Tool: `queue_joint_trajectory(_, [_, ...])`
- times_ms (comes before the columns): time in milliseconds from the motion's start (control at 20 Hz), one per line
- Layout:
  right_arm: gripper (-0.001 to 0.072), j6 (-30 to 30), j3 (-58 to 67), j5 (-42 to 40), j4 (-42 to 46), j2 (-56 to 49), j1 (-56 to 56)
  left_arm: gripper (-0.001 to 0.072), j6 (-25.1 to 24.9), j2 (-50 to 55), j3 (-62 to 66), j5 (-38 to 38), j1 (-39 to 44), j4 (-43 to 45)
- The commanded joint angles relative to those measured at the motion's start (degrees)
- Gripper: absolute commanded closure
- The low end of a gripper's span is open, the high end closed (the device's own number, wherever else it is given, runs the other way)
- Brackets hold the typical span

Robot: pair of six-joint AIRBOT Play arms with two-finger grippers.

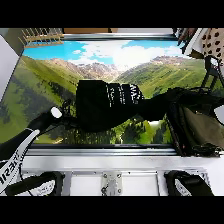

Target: Fold the clothes and pants, and hang the long-sleeved shirts on hangers.

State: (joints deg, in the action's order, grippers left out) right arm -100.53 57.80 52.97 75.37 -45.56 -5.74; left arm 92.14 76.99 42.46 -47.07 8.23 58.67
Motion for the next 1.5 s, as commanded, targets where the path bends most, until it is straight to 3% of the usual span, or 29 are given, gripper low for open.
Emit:
queue_joint_trajectory(0, [0.0701, 2.4, 0.2, -5.6, 1.4, 0.0, 0.0, 0.07, 0.2, -1.9, 5.9, -1.4, -1.1, -0.3])
queue_joint_trajectory(150, [0.0701, 7.2, 6.4, -8.9, 2.5, -0.3, 2.4, 0.07, -0.3, -11.1, 17.4, -5.1, -6.4, -0.3])
queue_joint_trajectory(350, [0.0702, 13.9, 24.5, -9.1, 2.5, -0.2, 5.4, 0.07, -0.4, -25.1, 37.2, -7.3, -11.7, -0.3])
queue_joint_trajectory(600, [0.0701, 13.8, 40.6, -10.0, 2.4, 1.7, 5.6, 0.07, -0.4, -38.4, 53.2, -6.3, -12.0, 0.2])
queue_joint_trajectory(800, [0.0701, 13.8, 41.9, -14.9, 2.4, 6.3, 5.6, 0.0701, -0.4, -44.0, 57.1, -3.5, -12.0, 1.8])
queue_joint_trajectory(1150, [0.0702, 13.8, 41.9, -15.2, 0.9, 6.7, 5.6, 0.07, -0.4, -38.9, 58.2, -5.5, -12.0, 1.8])
queue_joint_trajectory(1450, [0.0702, 17.8, 41.9, -9.5, -9.9, -11.1, 5.5, 0.07, -0.3, -20.5, 58.1, -16.7, -12.0, 6.4])
